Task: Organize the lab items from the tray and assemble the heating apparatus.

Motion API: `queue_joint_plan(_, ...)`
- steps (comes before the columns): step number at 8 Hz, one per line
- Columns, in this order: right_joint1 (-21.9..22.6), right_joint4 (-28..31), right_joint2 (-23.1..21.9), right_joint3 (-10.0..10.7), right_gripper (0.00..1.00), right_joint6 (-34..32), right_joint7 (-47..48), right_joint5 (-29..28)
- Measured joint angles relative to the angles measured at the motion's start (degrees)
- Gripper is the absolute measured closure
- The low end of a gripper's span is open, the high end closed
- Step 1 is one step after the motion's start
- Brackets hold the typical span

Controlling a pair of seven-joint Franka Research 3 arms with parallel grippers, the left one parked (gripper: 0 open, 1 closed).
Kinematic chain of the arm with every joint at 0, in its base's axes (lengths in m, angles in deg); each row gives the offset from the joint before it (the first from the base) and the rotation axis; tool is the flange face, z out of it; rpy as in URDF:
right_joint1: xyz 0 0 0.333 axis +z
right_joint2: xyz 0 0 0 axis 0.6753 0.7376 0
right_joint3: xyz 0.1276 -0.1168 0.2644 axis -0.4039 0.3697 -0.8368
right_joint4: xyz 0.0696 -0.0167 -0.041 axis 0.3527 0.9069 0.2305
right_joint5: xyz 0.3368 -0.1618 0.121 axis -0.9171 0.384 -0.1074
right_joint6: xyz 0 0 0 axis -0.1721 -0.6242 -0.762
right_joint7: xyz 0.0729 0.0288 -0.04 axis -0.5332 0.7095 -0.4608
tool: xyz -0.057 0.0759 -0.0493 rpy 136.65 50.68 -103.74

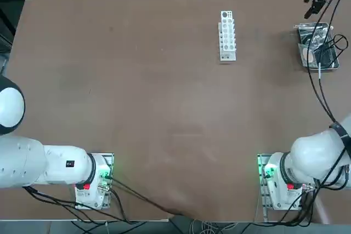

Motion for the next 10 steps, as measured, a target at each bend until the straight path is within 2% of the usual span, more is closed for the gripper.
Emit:
queue_joint_plan(4,-4.47,-2.42,6.48,0.03,0.00,4.86,-17.41,-7.44)
queue_joint_plan(10,-6.36,-6.80,14.73,-0.10,0.01,5.93,-23.37,-10.62)
